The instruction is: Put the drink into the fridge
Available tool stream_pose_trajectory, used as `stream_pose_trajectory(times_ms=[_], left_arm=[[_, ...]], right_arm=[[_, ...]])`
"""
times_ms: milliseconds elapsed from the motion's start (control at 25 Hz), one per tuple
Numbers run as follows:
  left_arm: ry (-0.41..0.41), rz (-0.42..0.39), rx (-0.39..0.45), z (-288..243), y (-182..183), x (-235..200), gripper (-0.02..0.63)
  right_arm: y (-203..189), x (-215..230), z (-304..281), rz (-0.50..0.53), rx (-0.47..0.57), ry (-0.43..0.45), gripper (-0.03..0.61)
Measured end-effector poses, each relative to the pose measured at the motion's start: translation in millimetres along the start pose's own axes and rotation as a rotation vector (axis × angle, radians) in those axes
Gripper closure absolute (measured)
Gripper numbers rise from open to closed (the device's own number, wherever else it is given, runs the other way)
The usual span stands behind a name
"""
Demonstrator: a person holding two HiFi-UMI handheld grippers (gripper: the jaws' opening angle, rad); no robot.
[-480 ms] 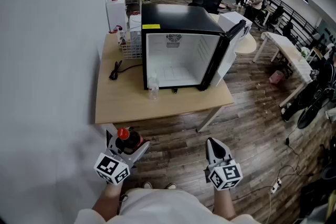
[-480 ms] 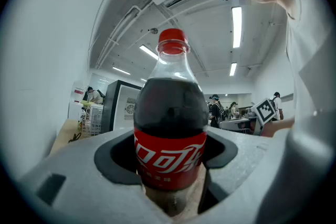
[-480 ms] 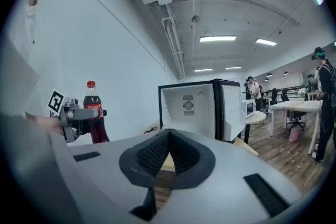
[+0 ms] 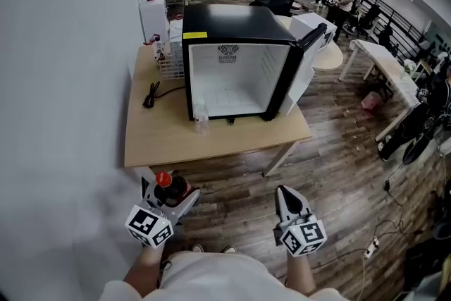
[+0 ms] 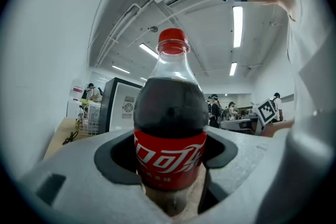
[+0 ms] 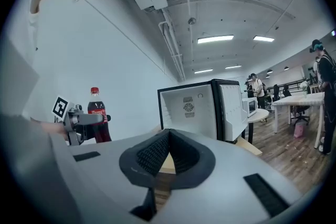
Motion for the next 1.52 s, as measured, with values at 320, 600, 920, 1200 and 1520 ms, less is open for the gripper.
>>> stream_pose_trajectory(times_ms=[320, 600, 920, 1200, 1520], left_arm=[[0.001, -0.002, -0.014, -22, -4, 21, 0.293], [-0.021, -0.004, -0.033, -52, -12, 31, 0.293], [-0.088, 0.050, -0.043, -112, -28, -3, 0.293], [-0.145, 0.092, -0.038, -176, -23, -68, 0.293], [-0.265, 0.119, -0.034, -234, -17, -116, 0.293]], right_arm=[[-7, 22, 16, 0.000, -0.003, 0.040, 0.577], [-23, 48, 29, -0.032, -0.029, 0.036, 0.578], [-32, 72, -21, -0.030, -0.099, 0.021, 0.577], [-1, 85, -116, 0.007, -0.098, 0.021, 0.577], [31, 91, -202, 0.046, -0.088, -0.030, 0.577]])
Point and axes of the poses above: the fingertips, and each gripper's own axes: z backward along the fingers, x to its right, y out of its top, the point moved 8 cm from there along z, backward along the fingers, and after that the axes turned 4 degrees about -y, right-handed, at the moved point
